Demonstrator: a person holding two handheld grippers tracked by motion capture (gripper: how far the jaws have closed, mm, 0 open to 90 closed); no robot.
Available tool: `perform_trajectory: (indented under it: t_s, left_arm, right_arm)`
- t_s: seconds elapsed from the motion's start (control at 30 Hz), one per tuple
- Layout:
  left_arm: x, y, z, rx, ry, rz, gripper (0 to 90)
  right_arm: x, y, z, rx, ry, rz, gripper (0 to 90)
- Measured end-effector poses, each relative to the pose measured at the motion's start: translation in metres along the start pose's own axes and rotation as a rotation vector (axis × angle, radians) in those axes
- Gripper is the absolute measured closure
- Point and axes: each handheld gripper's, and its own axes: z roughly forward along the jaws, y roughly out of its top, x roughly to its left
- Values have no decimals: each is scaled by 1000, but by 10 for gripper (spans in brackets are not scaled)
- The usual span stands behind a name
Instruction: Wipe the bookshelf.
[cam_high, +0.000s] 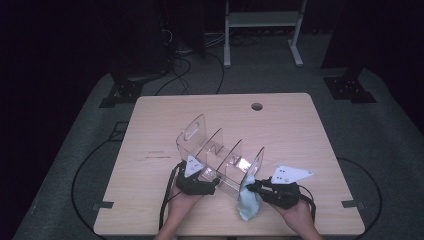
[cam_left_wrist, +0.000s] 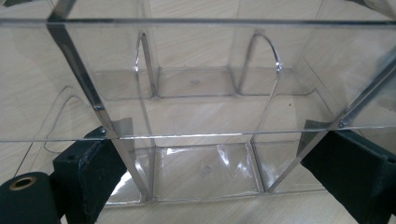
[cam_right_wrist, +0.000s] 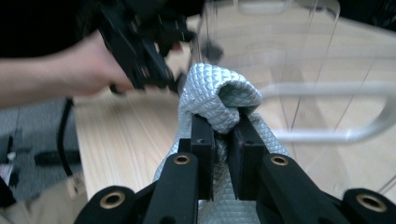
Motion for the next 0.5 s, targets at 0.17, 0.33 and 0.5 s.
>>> perform_trajectory:
  t_s: [0.17,0.33,0.5]
  left_arm:
    - [0,0,0,1,0,1,79]
    - [0,0,0,-1,0,3,79]
    - [0,0,0,0,-2,-1,79]
  right_arm:
    - [-2,1,-2,-11,4,5,810]
    - [-7,-19,15,85,7,23,809]
    - [-5,-9,6,26,18,30,809]
